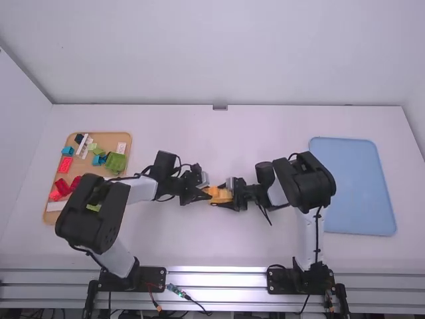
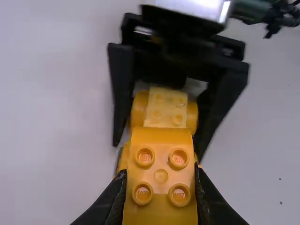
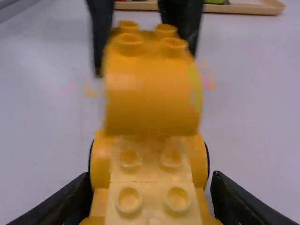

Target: Assemble lego blocks to make yellow taxi

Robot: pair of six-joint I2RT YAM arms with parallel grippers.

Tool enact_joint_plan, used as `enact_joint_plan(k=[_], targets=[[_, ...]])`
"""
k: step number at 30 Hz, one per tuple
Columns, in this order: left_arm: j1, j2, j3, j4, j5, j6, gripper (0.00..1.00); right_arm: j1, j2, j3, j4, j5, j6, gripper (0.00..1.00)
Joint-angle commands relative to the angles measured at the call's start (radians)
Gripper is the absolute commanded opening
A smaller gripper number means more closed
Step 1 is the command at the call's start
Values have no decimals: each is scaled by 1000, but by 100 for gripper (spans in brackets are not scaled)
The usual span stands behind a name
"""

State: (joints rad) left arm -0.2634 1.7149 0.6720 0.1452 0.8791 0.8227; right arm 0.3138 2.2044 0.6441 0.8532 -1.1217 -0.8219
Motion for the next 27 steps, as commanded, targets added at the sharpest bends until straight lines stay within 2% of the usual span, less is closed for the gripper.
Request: enact_joint_plan(k=[1,4,27], targets=[[-35,-35,-9,8,-21,12,2,3,14,9,-2,-7,13,56],[-46,-35,-9,17,-23,12,2,11,14,2,3,-3,10,52],[-52,68,-9,114,19,40,2,18,14,-9,-1,-24,2,45]])
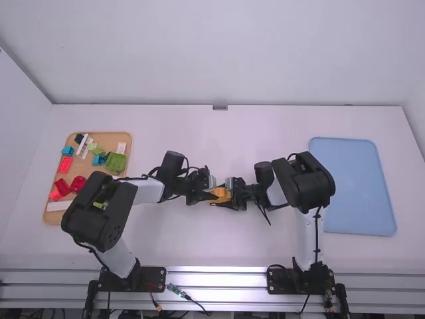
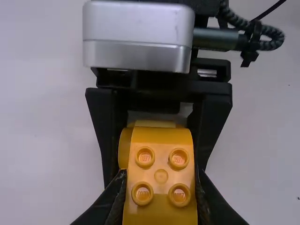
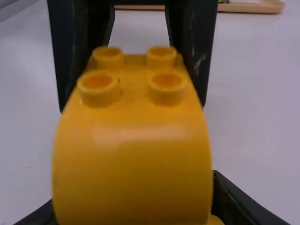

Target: Assemble lego blocks to make yellow taxi

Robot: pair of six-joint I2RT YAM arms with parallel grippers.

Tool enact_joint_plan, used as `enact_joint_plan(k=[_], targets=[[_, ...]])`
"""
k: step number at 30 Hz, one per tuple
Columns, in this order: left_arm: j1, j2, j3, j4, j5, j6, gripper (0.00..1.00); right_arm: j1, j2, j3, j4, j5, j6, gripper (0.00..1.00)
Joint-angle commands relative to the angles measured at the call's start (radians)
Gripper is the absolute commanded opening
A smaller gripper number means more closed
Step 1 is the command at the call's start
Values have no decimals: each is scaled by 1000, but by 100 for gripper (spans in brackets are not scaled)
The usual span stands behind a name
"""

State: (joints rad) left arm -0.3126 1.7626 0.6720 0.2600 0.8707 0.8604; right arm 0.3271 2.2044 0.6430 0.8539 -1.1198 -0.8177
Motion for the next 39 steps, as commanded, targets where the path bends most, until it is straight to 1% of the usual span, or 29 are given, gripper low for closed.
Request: enact_joint_plan(k=[1,10,17,22,26,30,34,35,36,39], targets=[[-3,22,-9,-4,31,5,2,2,14,-7,-2,-32,-3,45],[-16,24,-9,-8,29,27,2,-8,14,-9,-10,-58,-28,44],[-48,64,-9,41,29,23,2,-4,14,-2,-63,-61,-83,40],[-47,72,-9,41,-27,-46,2,-13,14,0,-61,-61,-78,40],[-47,66,-9,49,-19,-46,2,-15,14,-2,-62,-62,-78,40],[-47,67,-9,56,-50,-98,2,-20,14,-2,-62,-61,-78,40],[-47,67,-10,55,-43,-98,2,-19,14,-2,-62,-62,-78,40],[-47,67,-10,51,-43,-98,3,-17,14,-2,-61,-62,-78,40],[-47,67,-10,51,-45,-98,2,-16,14,-2,-61,-62,-78,40],[-47,72,-29,80,-10,-65,2,-13,14,-2,-61,-62,-78,40]])
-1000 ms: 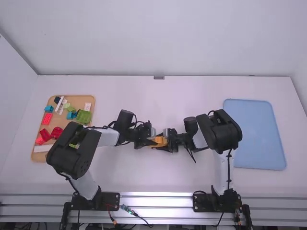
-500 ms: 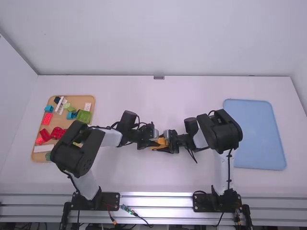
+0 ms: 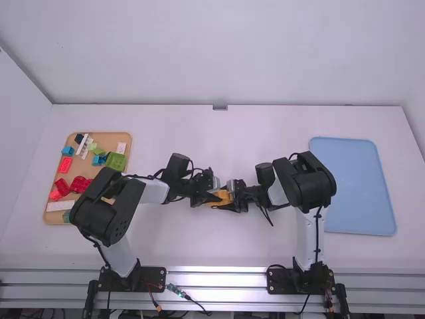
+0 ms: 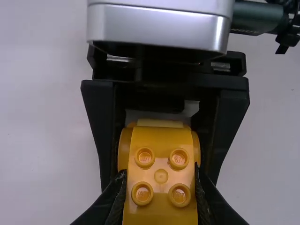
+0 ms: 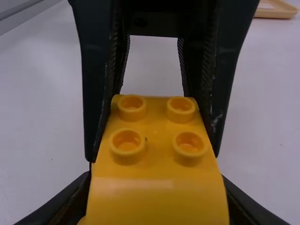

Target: Assemble lego blocks to make yellow taxi

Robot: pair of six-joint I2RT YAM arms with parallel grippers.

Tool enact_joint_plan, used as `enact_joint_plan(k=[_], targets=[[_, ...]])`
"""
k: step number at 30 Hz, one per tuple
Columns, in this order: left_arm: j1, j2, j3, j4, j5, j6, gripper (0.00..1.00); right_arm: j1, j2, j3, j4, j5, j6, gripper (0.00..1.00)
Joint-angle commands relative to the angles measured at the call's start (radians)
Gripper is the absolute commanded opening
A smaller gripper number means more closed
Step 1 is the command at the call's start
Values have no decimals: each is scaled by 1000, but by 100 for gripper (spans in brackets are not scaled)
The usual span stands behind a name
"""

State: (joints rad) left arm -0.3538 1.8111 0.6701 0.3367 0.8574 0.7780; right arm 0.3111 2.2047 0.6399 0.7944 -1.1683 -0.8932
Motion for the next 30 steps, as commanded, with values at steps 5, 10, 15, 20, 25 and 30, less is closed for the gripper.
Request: enact_joint_plan(k=[5,10,15,20,25,30], targets=[[-6,37,-47,23,-8,21,2,5,14,1,-2,-13,-5,40],[-6,39,-54,28,-9,4,2,5,14,3,-1,-14,-5,40],[-6,39,-45,-5,-65,-4,2,4,14,15,-17,-13,-2,40],[-6,39,-36,-61,-35,66,2,4,14,14,-17,-13,-3,40],[-12,39,-34,-66,-36,64,2,3,14,15,-17,-13,-2,40],[-59,39,-35,-45,-66,41,2,4,14,15,-16,-13,-2,40]])
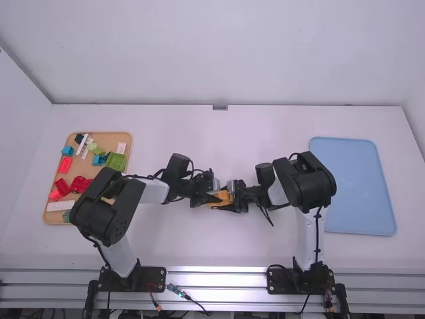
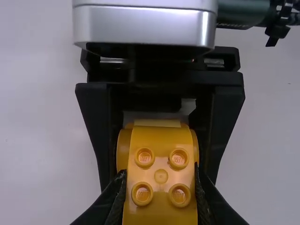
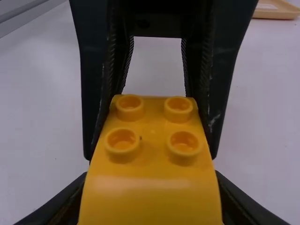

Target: Assemble lego blocks to make yellow taxi

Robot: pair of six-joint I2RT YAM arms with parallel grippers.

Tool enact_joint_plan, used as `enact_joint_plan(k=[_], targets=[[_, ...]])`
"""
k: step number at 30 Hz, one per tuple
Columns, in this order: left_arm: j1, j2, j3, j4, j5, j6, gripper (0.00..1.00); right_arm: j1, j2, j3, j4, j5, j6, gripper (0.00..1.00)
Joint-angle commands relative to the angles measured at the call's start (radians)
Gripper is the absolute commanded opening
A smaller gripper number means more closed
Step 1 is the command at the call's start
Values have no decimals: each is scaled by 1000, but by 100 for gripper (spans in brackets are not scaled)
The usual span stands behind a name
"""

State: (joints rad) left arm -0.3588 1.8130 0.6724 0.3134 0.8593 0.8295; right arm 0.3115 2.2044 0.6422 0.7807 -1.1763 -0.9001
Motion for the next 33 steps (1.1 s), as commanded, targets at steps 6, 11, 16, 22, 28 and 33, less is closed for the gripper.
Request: enact_joint_plan(k=[6,11,16,22,28,33], targets=[[-113,37,-38,17,-155,-98,2,2,14,13,-3,-5,5,40],[-126,37,-38,5,-203,-108,2,3,14,13,-3,-5,5,39],[-126,37,-32,-7,-259,-138,2,3,14,12,-3,-5,5,39],[-130,37,3,-92,-274,-116,2,4,14,12,-3,-5,5,40],[-132,37,2,-90,-277,-115,2,3,14,12,-4,0,5,39],[-131,37,2,-87,-274,-115,2,3,14,12,-8,3,5,39]])
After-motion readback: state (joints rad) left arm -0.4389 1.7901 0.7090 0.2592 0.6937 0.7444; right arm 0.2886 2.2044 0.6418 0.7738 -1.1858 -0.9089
